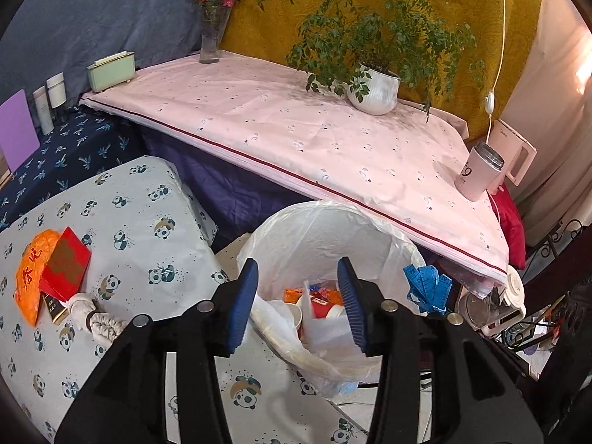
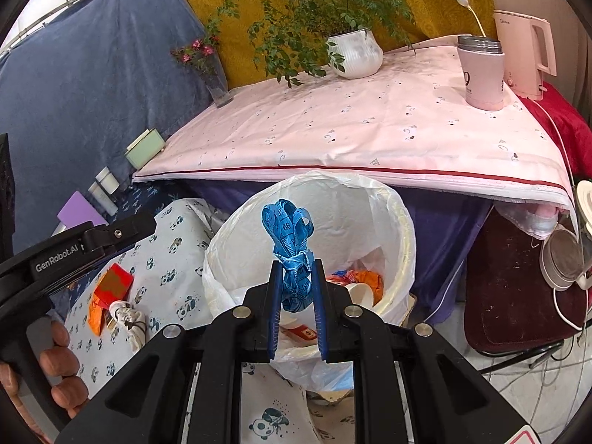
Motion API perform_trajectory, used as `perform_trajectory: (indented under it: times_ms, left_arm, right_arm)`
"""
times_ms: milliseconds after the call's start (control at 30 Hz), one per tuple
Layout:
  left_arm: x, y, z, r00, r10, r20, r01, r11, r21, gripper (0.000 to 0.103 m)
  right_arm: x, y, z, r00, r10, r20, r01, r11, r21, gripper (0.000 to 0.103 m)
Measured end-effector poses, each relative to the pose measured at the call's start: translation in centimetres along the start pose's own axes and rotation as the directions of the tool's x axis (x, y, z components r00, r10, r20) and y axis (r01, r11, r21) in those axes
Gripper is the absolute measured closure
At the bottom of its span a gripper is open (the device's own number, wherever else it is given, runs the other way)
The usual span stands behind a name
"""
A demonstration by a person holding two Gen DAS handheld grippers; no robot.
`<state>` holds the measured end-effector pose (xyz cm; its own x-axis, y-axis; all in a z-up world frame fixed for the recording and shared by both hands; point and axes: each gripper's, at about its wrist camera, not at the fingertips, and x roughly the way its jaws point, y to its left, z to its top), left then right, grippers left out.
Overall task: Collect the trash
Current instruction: 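Carry the cord and papers over the white bin and open both tools, then move both tools back to the knotted white cloth and orange bag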
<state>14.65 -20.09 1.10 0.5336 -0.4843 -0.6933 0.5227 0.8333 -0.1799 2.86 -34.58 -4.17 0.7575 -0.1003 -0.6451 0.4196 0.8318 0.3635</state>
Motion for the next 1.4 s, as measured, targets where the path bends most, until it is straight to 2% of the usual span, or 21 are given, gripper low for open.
perform_trajectory:
  times_ms: [200, 300, 533, 600, 900, 967, 1067, 1400]
  left_arm:
    - [-0.2, 1.1, -0.3, 1.000, 0.019, -0.004, -0.019, 1.000, -0.018, 0.057]
    - [-0.4, 1.9, -0.5, 0.999, 0.039, 0.002, -0.038, 0.999, -0.033, 0.047]
    - [-1.0, 4.2, -1.0, 0.997, 0.082, 0.013, -0.081, 0.993, -0.082, 0.034]
    - [-1.2, 4.9, -1.1, 0.996, 0.090, 0.012, -0.089, 0.991, -0.096, 0.034]
    - [-2.4, 8.1, -2.1, 0.992, 0.127, 0.010, -0.124, 0.980, -0.157, 0.034]
    - [-3.0, 9.1, -2.5, 0.991, 0.136, 0.010, -0.132, 0.976, -0.171, 0.034]
    - [-3.8, 10.4, -3.0, 0.988, 0.155, 0.011, -0.150, 0.970, -0.190, 0.034]
    - [-6.8, 16.8, -5.4, 0.971, 0.238, -0.007, -0.230, 0.934, -0.273, 0.033]
  right_arm:
    - [0.9, 1.0, 0.4, 1.000, 0.001, -0.009, -0.002, 1.000, -0.023, 0.088]
    - [1.5, 1.5, 0.6, 1.000, 0.000, -0.010, -0.001, 0.999, -0.034, 0.088]
    - [2.0, 2.3, 1.1, 1.000, 0.000, 0.001, 0.000, 0.999, -0.034, 0.079]
    - [1.8, 2.7, 1.0, 1.000, 0.005, 0.005, -0.005, 0.999, -0.039, 0.075]
    - [1.2, 6.3, 0.4, 0.999, 0.047, -0.012, -0.048, 0.994, -0.094, 0.073]
    - [1.1, 7.4, 0.1, 0.998, 0.059, -0.015, -0.061, 0.992, -0.106, 0.066]
    - [0.8, 9.0, -0.5, 0.997, 0.076, -0.022, -0.078, 0.989, -0.128, 0.064]
    - [1.1, 14.9, -3.3, 0.986, 0.138, -0.092, -0.154, 0.967, -0.205, 0.063]
